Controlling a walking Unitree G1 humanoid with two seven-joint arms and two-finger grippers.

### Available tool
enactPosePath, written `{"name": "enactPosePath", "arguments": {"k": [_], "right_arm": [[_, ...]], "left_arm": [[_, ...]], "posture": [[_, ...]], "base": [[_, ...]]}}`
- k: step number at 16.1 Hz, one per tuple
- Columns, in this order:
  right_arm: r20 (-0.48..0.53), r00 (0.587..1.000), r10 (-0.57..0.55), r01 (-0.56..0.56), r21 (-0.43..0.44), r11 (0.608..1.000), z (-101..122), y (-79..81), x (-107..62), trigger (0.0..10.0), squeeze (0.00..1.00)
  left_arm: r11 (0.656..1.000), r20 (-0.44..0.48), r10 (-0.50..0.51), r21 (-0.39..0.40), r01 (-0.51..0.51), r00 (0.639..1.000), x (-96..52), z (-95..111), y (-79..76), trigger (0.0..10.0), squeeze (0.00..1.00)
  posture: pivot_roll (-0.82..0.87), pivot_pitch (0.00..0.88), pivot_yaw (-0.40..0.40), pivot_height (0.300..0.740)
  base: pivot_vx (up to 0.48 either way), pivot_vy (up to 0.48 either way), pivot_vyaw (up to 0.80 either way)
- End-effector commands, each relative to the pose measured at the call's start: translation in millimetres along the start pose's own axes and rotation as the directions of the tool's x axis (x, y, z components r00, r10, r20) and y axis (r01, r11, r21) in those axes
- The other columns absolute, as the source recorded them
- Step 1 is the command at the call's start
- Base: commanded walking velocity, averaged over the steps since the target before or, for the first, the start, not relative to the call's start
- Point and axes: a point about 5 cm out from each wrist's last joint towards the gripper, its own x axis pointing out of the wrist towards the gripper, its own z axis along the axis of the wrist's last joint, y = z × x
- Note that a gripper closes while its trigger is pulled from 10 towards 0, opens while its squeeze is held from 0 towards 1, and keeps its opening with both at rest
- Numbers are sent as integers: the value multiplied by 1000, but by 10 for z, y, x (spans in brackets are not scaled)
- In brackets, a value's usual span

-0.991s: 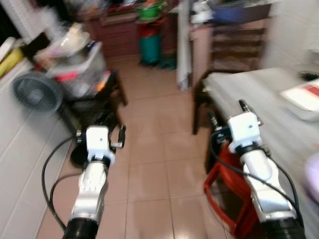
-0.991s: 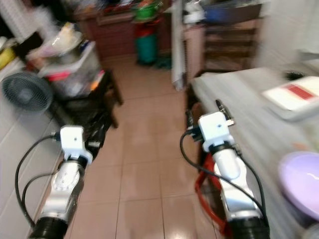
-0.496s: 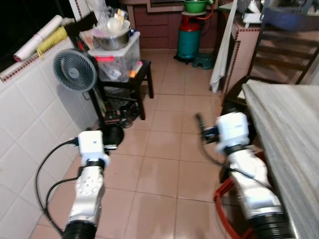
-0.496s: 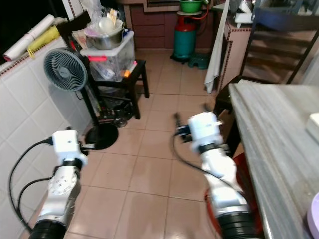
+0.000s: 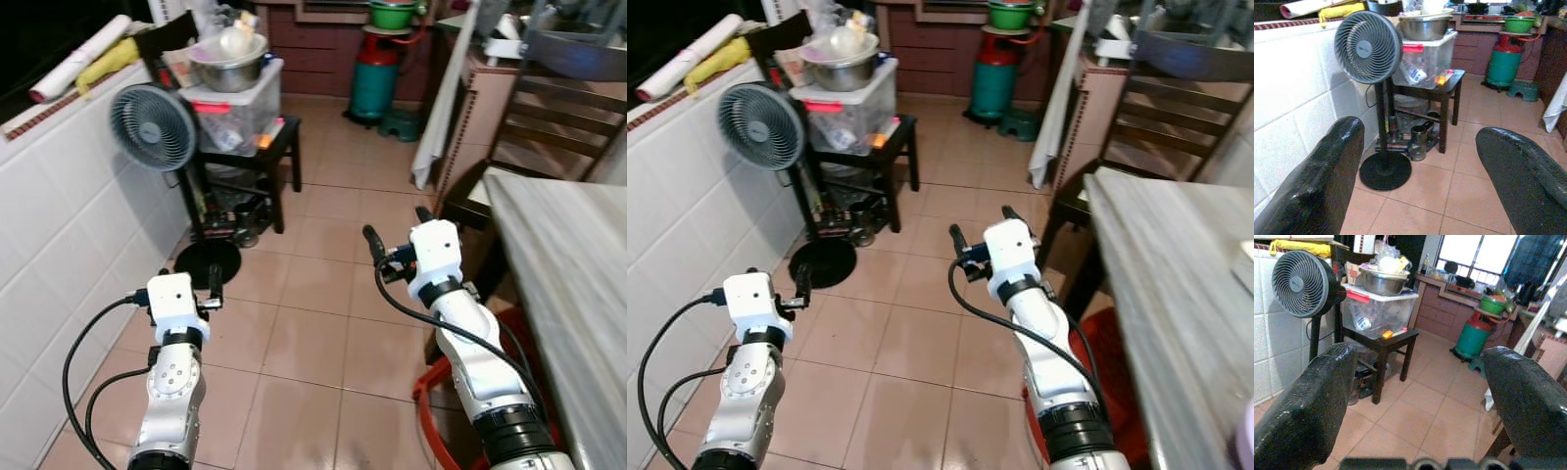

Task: Setting the table

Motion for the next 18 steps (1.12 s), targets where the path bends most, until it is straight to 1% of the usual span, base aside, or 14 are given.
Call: {"name": "enactPosePath", "arguments": {"k": [1, 2, 5, 8, 10, 11, 14, 16, 18], "right_arm": [[-24, 999, -31, 32, 42, 999, -72, -28, -33, 10000, 0], [-53, 997, -51, 55, 63, 997, -155, -42, -70, 10000, 0], [-118, 988, -101, 110, 72, 991, -340, -82, -170, 10000, 0], [-145, 980, -137, 147, 61, 987, -421, -131, -232, 10000, 0], [-152, 976, -153, 163, 54, 985, -450, -160, -252, 10000, 0], [-170, 970, -171, 182, 49, 982, -510, -182, -281, 10000, 0], [-191, 965, -179, 190, 43, 981, -577, -161, -298, 10000, 0], [-198, 964, -179, 191, 42, 981, -602, -134, -292, 10000, 0], [-230, 959, -168, 179, 32, 983, -688, -109, -295, 10000, 0]], "left_arm": [[1000, -4, -6, 16, 6, 1000, 7, 1, 6, 10000, 0], [1000, -11, -14, 24, 15, 1000, 22, -3, 7, 10000, 0], [996, -48, -64, 51, 67, 997, 83, -53, -26, 10000, 0], [996, -106, -66, 59, 73, 992, 97, -169, 1, 10000, 0], [994, -127, -83, 65, 91, 989, 96, -213, -11, 10000, 0], [992, -148, -94, 75, 106, 985, 90, -265, -28, 10000, 0], [990, -191, -99, 84, 117, 977, 69, -359, -5, 10000, 0], [988, -215, -96, 95, 118, 972, 46, -421, 23, 10000, 0], [988, -260, -79, 108, 110, 962, -5, -534, 29, 10000, 0]], "posture": [[28, 0, 21, 740], [21, 0, 32, 740], [2, 0, 55, 740], [-25, 0, 67, 740], [-31, 0, 75, 740], [-29, 0, 84, 740], [-34, 0, 90, 740], [-36, 0, 75, 740], [-25, 0, 66, 740]], "base": [[0, 405, 0], [0, 450, 0], [0, 464, 0], [0, 474, 0], [0, 480, 0], [0, 480, 0], [0, 480, 0], [0, 480, 0], [0, 480, 0]]}}
